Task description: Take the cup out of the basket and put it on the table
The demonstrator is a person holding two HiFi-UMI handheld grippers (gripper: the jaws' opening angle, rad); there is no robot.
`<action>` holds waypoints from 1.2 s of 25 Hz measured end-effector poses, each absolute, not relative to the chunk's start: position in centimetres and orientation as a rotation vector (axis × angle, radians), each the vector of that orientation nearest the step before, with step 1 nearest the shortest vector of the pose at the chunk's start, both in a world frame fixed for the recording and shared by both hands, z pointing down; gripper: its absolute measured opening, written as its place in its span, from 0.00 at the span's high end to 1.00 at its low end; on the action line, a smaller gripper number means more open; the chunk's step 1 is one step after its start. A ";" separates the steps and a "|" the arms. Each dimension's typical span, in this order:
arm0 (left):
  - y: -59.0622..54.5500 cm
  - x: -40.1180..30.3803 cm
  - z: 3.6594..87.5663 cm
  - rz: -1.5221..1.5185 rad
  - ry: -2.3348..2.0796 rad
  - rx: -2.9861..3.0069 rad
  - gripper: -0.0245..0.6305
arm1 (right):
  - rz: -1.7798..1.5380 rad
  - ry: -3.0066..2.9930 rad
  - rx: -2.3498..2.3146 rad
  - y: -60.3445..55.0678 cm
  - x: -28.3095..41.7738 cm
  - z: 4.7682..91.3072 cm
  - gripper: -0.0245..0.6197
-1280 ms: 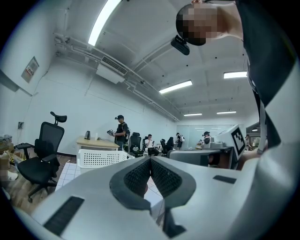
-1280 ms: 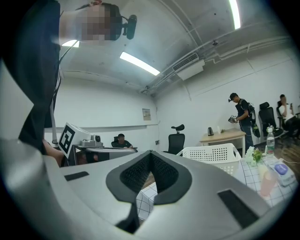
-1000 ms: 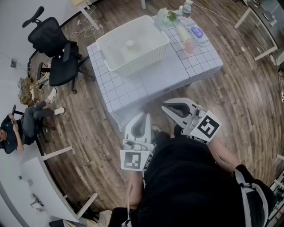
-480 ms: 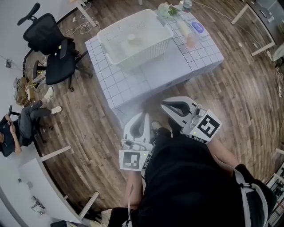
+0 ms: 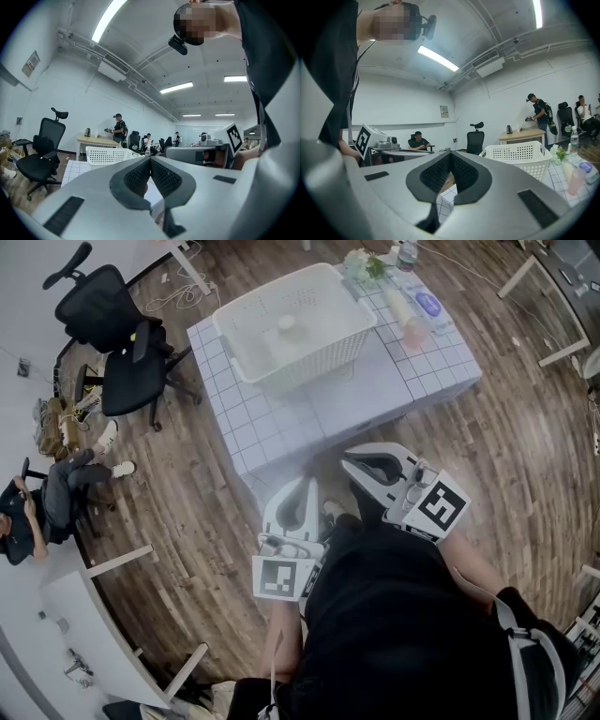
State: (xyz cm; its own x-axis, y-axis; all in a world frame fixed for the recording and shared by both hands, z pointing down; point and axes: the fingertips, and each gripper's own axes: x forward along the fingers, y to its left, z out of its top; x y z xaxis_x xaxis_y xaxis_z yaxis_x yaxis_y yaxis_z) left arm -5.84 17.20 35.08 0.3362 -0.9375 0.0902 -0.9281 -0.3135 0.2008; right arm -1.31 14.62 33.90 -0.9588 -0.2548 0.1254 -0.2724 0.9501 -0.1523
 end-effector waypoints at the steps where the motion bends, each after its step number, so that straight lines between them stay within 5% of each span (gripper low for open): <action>1: 16.8 -5.8 35.1 -0.063 -1.696 2.380 0.95 | 0.251 -3.002 0.401 14.2 -1.3 33.9 0.94; 30: 0.5 -4.4 34.1 -0.022 -1.785 2.339 0.95 | 0.211 -3.065 0.296 -2.3 -1.2 33.7 0.94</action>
State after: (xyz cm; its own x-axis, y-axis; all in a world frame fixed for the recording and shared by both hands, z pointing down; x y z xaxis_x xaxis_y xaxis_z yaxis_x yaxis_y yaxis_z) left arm -4.36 0.50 34.08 0.2710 -0.9564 0.1086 -0.9535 -0.2513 0.1664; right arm -1.16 -2.32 33.70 -0.9800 -0.1868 0.0682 -0.1943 0.9723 -0.1301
